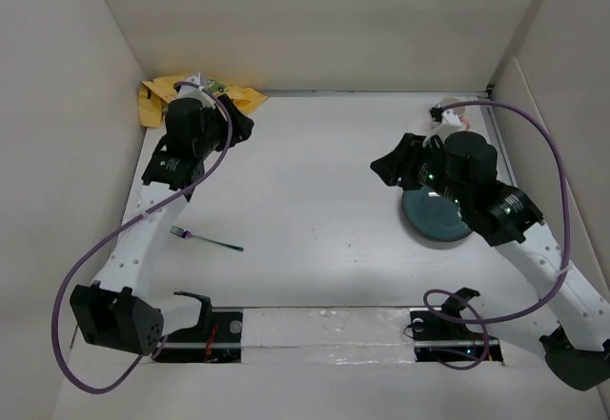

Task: Set the dinner table for one person

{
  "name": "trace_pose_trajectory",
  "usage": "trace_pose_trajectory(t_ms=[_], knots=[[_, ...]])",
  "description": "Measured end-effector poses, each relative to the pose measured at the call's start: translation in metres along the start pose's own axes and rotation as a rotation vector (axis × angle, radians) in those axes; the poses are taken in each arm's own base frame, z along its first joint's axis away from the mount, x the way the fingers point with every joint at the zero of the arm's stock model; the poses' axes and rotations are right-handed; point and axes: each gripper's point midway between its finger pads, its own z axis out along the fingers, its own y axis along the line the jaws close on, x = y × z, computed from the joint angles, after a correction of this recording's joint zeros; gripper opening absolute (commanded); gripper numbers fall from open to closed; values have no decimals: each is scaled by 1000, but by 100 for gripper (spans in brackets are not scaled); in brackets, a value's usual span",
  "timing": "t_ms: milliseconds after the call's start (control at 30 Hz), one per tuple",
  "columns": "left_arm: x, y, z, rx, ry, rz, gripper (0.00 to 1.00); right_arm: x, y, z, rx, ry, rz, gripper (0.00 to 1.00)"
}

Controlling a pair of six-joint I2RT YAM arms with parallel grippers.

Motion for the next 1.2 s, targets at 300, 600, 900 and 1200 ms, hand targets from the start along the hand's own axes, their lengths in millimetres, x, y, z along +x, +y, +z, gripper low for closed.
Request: trace_pose_trajectory(t_ms=[300,600,900,1200], knots=[[-24,13,19,-131,-28,-4,0,0,-15,5,29,5,21,0],[-39,105,91,-397,4,-94,14,7,-22,9,29,29,26,0],[8,222,157,-686,126,-176,57,17,-33,23,49,76,31,9],[13,273,186,-710,84,-321,69,32,-37,38,45,149,25,46]])
